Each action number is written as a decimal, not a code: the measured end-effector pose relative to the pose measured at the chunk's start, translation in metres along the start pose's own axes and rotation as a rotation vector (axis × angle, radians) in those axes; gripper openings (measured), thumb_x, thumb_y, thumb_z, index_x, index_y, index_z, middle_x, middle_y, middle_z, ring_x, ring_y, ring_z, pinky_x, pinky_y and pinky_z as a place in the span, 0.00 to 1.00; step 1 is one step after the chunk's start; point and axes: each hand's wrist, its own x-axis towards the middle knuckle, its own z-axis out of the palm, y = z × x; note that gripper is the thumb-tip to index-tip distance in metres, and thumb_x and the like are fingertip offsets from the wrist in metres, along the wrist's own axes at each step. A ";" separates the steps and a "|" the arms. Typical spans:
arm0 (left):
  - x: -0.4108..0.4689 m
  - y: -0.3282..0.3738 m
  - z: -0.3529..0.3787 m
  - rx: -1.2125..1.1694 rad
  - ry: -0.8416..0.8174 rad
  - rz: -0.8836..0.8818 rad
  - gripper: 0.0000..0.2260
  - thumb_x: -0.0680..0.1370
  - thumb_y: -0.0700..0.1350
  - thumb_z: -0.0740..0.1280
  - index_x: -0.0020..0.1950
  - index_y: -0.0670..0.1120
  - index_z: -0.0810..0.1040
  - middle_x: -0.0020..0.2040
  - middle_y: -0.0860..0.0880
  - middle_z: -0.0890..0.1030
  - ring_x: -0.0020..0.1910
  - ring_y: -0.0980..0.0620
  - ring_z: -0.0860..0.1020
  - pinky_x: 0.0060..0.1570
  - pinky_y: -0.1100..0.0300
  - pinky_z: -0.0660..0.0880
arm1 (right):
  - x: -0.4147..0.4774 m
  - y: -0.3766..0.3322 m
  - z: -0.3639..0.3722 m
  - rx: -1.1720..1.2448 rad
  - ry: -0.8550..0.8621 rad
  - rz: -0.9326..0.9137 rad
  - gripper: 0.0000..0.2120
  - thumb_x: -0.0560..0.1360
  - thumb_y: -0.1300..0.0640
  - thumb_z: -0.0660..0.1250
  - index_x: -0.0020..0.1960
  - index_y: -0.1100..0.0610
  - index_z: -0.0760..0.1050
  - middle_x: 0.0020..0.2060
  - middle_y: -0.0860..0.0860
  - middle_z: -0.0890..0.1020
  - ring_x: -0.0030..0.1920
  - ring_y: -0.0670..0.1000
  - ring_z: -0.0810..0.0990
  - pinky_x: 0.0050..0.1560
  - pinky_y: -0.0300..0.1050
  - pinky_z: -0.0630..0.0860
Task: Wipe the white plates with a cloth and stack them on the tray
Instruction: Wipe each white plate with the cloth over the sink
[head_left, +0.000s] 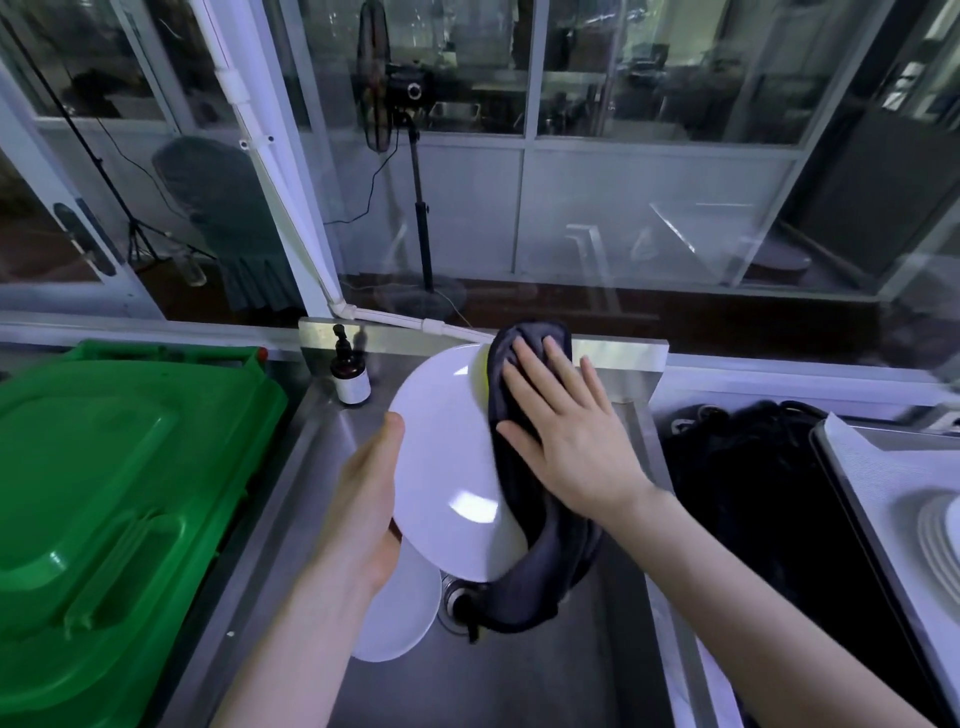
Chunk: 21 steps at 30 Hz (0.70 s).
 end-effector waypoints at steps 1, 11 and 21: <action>-0.001 0.000 -0.001 0.008 -0.014 -0.005 0.14 0.81 0.62 0.63 0.54 0.57 0.85 0.56 0.53 0.86 0.60 0.49 0.82 0.65 0.45 0.75 | 0.005 0.005 -0.003 0.019 -0.003 -0.005 0.28 0.80 0.45 0.62 0.75 0.56 0.66 0.76 0.51 0.65 0.77 0.58 0.59 0.76 0.59 0.56; -0.001 0.006 -0.010 0.001 0.001 0.028 0.11 0.79 0.61 0.67 0.51 0.59 0.86 0.53 0.53 0.87 0.52 0.51 0.86 0.51 0.50 0.79 | 0.025 0.022 -0.022 0.691 -0.144 0.256 0.17 0.75 0.51 0.72 0.62 0.48 0.73 0.51 0.40 0.80 0.53 0.42 0.77 0.51 0.27 0.68; 0.011 -0.003 0.000 -0.179 0.203 0.015 0.15 0.78 0.62 0.65 0.57 0.56 0.84 0.54 0.52 0.87 0.52 0.48 0.86 0.51 0.45 0.82 | -0.032 -0.017 0.017 1.284 0.046 0.987 0.13 0.73 0.60 0.73 0.57 0.57 0.78 0.48 0.50 0.86 0.50 0.51 0.84 0.56 0.53 0.80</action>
